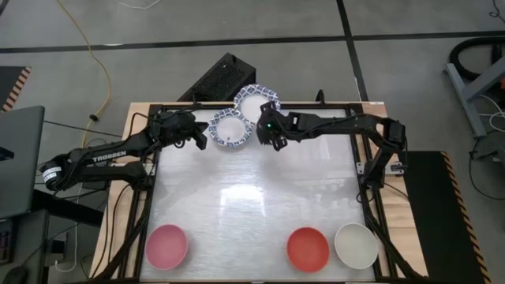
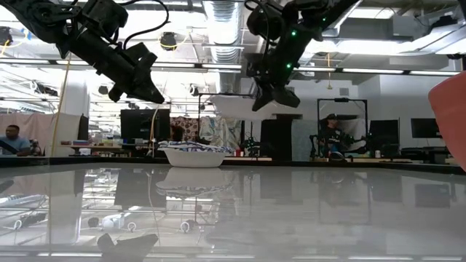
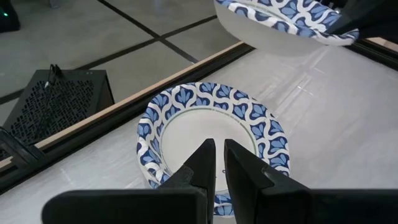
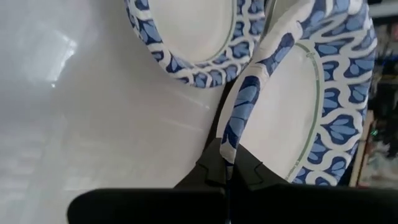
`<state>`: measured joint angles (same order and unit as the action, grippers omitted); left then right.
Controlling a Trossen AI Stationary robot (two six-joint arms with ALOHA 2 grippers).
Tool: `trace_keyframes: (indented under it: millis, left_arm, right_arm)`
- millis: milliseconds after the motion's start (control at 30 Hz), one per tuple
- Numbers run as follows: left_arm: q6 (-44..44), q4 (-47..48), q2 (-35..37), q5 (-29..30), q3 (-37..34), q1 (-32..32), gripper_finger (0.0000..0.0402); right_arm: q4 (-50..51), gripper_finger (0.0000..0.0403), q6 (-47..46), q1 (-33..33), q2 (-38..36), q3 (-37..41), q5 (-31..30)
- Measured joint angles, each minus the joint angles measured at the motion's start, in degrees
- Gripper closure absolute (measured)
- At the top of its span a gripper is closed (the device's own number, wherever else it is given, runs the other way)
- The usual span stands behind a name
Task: Nest bowls inside each other
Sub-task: Stack the blue patterned bowl on top of the blue patterned bowl
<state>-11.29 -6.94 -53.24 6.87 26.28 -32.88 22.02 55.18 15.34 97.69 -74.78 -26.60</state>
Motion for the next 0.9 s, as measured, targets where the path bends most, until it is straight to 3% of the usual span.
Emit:
trace_keyframes:
  millis: [567,900]
  left_arm:
    - [0.02,0.37,0.00,-0.17,0.00,0.00,0.0379]
    - [0.07,0.28,0.00,-0.20,0.00,0.00,0.0379]
  right_arm:
    - [-7.06,0.0392,10.57,-0.49,0.00,0.00,4.10]
    - [-9.77,0.0392,11.32,-0.33,0.13,0.00,7.29]
